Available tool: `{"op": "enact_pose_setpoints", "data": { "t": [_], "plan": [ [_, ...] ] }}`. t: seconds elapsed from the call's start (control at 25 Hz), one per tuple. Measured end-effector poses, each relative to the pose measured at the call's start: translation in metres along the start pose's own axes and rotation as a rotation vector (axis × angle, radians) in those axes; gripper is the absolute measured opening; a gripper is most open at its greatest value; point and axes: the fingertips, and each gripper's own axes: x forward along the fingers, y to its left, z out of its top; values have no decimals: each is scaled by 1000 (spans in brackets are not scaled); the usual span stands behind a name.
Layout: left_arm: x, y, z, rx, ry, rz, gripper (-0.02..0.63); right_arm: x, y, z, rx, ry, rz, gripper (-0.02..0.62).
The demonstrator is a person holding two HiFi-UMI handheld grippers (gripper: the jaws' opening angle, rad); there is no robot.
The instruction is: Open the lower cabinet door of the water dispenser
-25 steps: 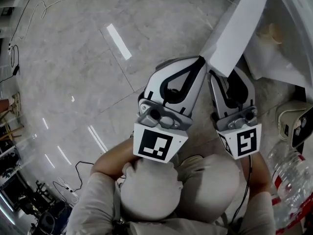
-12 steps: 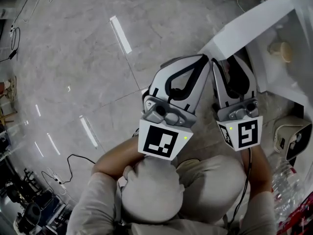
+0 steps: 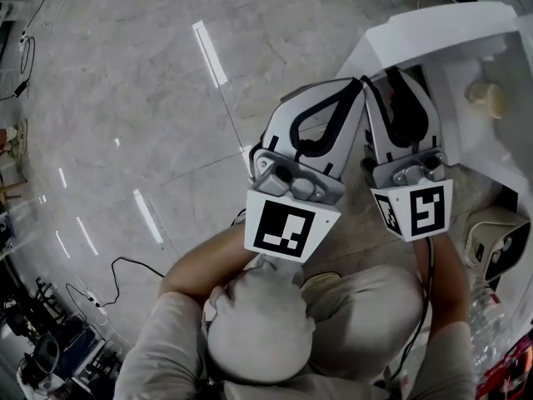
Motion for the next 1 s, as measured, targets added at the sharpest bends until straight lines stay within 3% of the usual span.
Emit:
{"op": "enact_pose_setpoints", "data": {
  "t": [0.56,1.0],
  "plan": [
    [8,29,-30,-29,35,56,0,33,-4,-2,5,-23,-43,146],
    [9,36,-28,-40,32,82,0,53,-14,-3,36,-23,-70,119]
  ]
}}
